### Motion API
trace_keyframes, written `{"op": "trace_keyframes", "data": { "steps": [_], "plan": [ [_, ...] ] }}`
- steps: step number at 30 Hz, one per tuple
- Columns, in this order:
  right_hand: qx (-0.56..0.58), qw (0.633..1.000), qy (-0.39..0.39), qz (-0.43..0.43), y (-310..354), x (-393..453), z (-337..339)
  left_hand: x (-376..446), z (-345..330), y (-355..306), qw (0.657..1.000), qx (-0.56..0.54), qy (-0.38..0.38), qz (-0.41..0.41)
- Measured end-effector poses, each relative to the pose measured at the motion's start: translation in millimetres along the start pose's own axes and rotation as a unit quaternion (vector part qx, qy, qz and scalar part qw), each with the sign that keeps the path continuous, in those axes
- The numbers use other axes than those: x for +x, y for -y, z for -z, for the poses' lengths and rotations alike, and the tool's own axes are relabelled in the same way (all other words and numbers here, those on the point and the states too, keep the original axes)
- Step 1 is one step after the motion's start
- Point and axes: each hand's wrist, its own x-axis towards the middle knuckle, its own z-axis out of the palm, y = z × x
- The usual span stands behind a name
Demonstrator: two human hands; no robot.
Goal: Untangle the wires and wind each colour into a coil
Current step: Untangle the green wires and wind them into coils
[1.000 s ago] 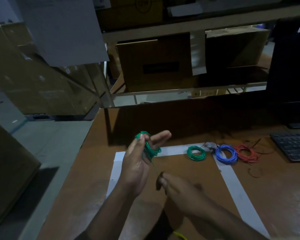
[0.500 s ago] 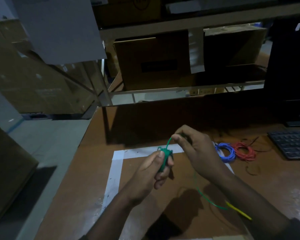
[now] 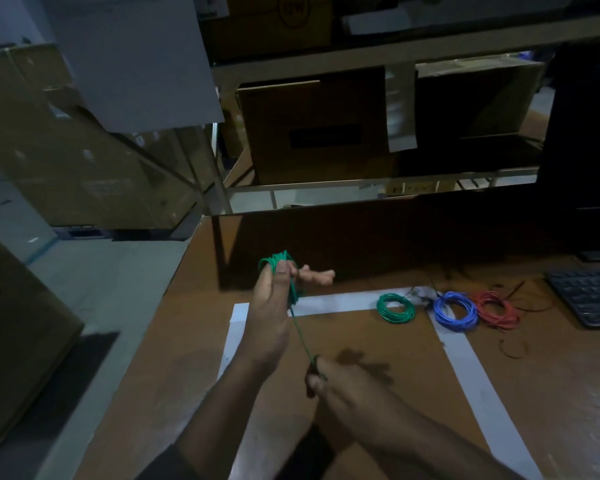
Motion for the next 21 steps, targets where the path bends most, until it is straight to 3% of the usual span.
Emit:
{"op": "trace_keyframes", "data": {
  "steps": [3,7,10,13,17,21],
  "plan": [
    [0.003,0.998,-0.059,0.002,10,-3,19,-1,10,17,0.99,0.142,0.019,0.0],
    [-0.067,0.977,-0.197,0.055,10,0,51,-13,8,26,0.98,0.165,0.104,0.044],
    [-0.074,0.96,-0.255,0.088,6,12,68,-24,-3,17,0.982,0.082,0.147,0.091],
    [-0.055,0.954,-0.273,0.111,-5,24,77,-31,-10,5,0.97,-0.088,0.192,0.122],
    [0.021,0.959,-0.276,0.067,-21,31,71,-38,-13,-8,0.941,-0.226,0.21,0.142],
    [0.1,0.961,-0.258,0.009,-24,23,45,-35,-12,-14,0.917,-0.326,0.178,0.145]
  ]
}}
